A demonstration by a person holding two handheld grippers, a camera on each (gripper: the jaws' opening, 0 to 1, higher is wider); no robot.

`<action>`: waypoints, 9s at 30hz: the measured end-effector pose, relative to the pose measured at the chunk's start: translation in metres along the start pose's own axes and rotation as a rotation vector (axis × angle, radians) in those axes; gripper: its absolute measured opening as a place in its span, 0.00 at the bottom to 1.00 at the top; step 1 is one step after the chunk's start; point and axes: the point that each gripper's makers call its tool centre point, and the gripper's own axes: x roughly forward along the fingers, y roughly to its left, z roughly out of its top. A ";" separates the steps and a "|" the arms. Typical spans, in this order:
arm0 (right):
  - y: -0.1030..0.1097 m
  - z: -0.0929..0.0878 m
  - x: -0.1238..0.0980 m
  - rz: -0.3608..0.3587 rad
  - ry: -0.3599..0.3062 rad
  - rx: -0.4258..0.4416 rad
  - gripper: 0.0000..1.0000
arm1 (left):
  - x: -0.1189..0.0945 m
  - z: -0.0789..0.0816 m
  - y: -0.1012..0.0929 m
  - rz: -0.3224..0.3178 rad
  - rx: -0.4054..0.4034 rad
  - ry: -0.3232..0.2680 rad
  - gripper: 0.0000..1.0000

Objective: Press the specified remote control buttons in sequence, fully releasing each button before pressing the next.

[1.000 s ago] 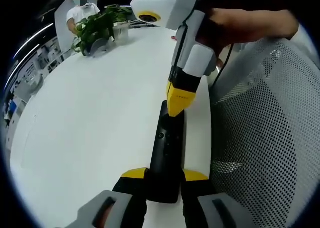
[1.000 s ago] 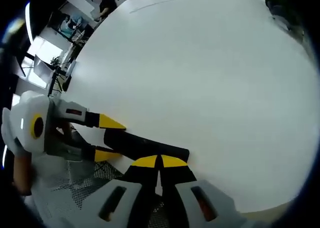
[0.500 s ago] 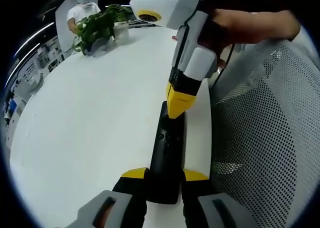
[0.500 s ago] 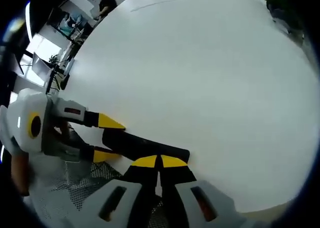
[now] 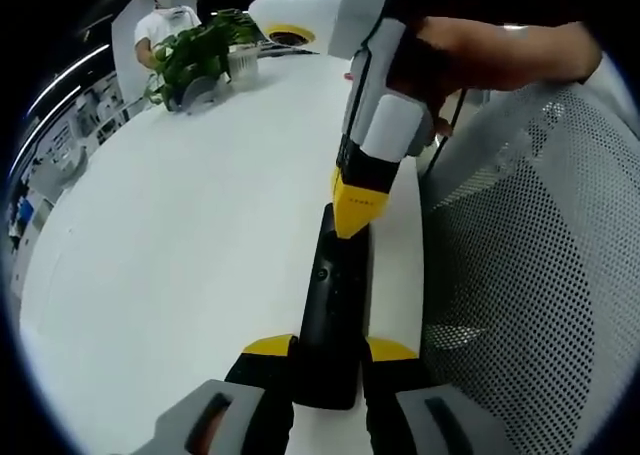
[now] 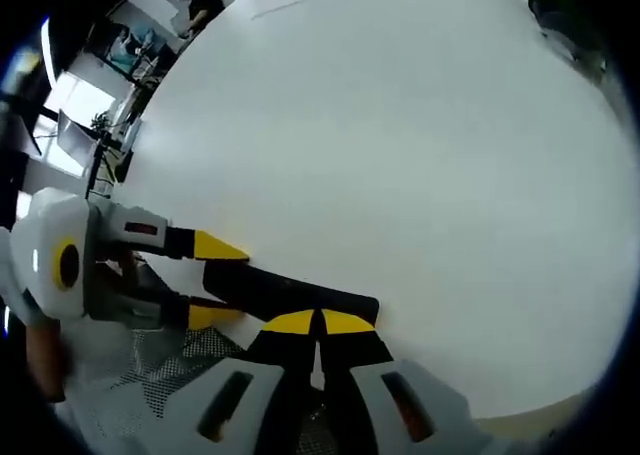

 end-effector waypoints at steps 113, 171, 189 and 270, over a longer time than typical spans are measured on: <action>0.023 0.000 0.006 -0.019 -0.026 -0.292 0.00 | 0.001 0.005 -0.002 0.014 0.009 -0.020 0.26; 0.016 -0.014 0.004 -0.074 0.089 -0.256 0.00 | 0.003 0.004 -0.001 0.006 0.014 -0.009 0.25; 0.015 -0.014 0.002 -0.012 0.099 -0.160 0.00 | 0.004 0.004 -0.001 0.012 0.018 -0.014 0.26; 0.012 -0.002 0.004 -0.097 0.207 -0.642 0.00 | -0.009 -0.003 -0.014 0.164 -0.182 -0.018 0.26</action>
